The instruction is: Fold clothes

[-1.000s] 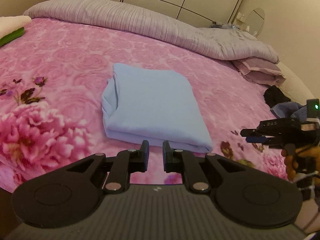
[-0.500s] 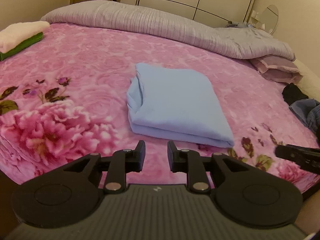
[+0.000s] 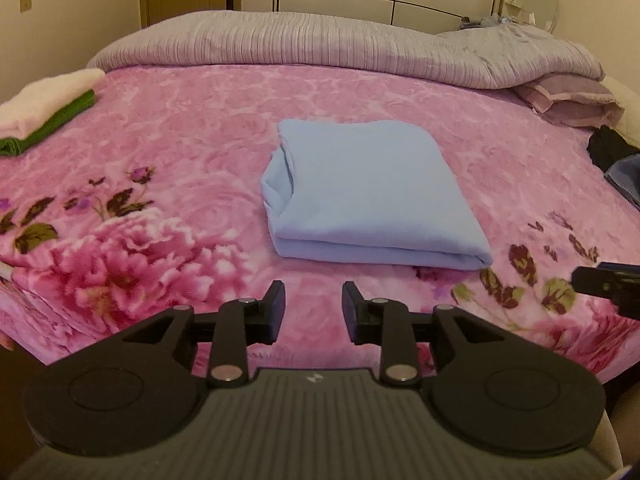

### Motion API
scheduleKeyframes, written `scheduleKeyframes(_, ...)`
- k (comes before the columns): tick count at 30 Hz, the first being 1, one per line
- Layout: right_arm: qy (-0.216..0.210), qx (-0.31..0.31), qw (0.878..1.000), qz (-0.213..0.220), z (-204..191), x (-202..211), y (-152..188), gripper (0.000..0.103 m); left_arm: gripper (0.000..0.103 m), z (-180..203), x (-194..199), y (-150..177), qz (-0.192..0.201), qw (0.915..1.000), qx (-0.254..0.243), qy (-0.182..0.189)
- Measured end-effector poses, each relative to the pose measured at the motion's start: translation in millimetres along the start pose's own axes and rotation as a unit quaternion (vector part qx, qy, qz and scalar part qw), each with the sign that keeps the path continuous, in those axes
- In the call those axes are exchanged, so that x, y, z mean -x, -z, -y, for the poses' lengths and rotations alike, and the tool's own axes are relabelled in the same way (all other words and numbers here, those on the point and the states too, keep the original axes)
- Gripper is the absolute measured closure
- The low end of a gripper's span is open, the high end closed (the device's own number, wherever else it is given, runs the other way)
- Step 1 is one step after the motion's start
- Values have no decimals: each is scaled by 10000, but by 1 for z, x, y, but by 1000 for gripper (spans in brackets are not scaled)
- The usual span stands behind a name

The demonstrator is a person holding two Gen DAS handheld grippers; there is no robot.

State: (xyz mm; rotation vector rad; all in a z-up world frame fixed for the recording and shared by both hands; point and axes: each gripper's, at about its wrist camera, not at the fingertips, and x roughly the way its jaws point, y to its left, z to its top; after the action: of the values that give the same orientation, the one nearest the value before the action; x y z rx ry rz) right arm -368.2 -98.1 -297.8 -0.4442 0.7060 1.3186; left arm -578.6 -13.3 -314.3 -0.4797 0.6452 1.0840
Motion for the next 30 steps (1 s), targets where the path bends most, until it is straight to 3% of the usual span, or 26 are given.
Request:
scheduleKeyframes(8, -216, -5, 9998, 25, 2, -4, -7, 53, 73, 14, 17, -5, 66, 10000, 65, -25)
scheduleKeyframes(20, -526, 113, 9985, 69, 6, -7, -25, 48, 65, 19, 28, -15, 89, 9993, 370, -5)
scheduleKeyframes(26, -591, 115, 9981, 96, -8, -26, -28, 48, 47, -7, 18, -18, 147, 9989, 434, 73)
scheduleKeyframes(30, -771, -318, 9965, 42, -4, -42, -28, 48, 46, -45, -8, -31, 36, 9935, 977, 581)
